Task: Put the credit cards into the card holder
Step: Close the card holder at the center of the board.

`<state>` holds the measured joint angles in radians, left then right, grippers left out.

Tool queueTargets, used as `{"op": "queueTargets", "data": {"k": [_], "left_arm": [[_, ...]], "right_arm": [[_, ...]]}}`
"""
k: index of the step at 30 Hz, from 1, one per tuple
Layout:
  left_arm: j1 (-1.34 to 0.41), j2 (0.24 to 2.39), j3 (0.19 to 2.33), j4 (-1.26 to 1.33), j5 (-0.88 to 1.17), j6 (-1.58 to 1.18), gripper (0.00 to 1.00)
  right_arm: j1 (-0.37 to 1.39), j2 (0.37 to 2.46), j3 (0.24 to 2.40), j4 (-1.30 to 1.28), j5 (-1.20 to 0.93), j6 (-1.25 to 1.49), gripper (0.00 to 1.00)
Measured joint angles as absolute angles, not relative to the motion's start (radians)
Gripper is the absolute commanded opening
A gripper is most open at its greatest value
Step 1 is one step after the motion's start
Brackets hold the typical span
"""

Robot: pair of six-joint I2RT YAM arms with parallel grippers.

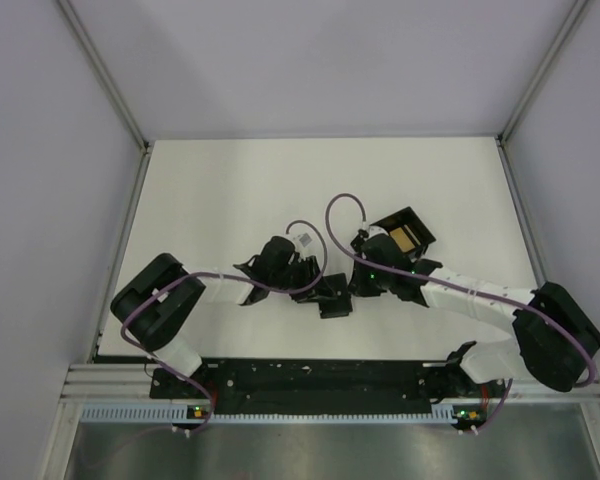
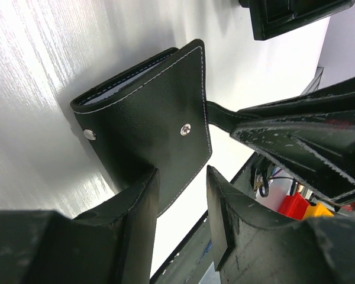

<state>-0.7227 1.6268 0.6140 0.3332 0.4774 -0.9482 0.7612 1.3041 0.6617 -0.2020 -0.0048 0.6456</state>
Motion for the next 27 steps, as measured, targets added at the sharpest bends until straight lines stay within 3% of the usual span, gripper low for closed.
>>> {"op": "queueTargets", "data": {"k": [7,11,17,27], "left_arm": [[-0.728,1.645,0.636,0.317,0.481,-0.947,0.42],[-0.728,1.645,0.638,0.313,0.481,-0.942,0.42],[-0.728,1.645,0.638,0.311,0.48,-0.94,0.42],[-0.729,1.591,0.628,0.261,0.444,-0.934,0.44]], "right_arm": [[0.788,1.386,0.698,-0.214,-0.015,0.629,0.13],[0.795,1.438,0.734,-0.222,-0.025,0.629,0.19],[0.801,1.467,0.756,-0.229,-0.04,0.632,0.35],[0.803,1.399,0.785,-0.288,-0.03,0.624,0.4]]}}
